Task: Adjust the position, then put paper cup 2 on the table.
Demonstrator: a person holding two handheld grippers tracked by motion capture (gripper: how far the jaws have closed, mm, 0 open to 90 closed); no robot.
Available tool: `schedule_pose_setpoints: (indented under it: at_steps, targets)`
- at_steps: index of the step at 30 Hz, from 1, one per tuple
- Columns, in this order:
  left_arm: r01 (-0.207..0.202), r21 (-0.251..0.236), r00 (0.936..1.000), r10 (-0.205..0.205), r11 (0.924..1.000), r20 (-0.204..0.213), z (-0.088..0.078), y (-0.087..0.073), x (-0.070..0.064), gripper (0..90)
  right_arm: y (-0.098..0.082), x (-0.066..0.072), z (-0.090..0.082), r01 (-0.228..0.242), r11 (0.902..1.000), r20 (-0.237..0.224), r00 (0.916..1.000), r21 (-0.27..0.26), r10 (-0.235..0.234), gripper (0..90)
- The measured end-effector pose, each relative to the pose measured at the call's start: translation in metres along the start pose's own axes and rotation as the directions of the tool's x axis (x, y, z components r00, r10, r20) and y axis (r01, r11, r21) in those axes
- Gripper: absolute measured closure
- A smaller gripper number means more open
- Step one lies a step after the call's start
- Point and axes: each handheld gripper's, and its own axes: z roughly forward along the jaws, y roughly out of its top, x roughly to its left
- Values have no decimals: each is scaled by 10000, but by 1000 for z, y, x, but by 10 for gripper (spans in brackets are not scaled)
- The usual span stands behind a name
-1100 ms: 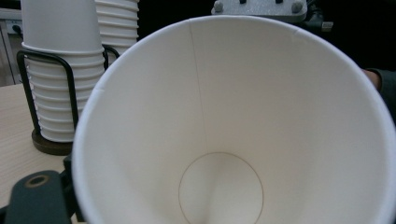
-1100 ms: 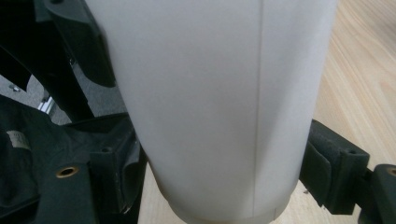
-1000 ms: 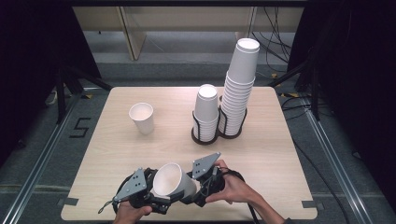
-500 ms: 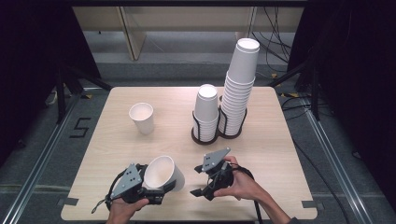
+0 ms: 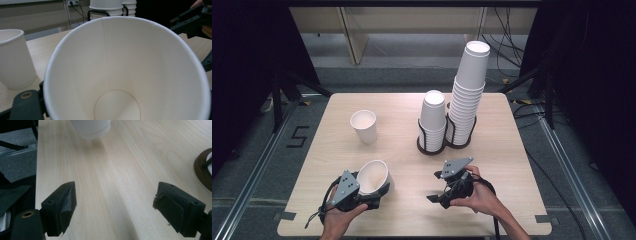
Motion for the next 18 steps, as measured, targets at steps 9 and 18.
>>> schedule_pose_setpoints:
  at_steps: [9,18]
  targets:
    - [237,107,9970,-228,9997,-734,-2,-3,11,166,-3,1,-2,-85,10000,112,9999,-47,86,179]
    - [302,84,9929,-291,9995,-1151,-1,-5,24,164,-6,-1,-1,-150,9999,157,9998,46,149,178]
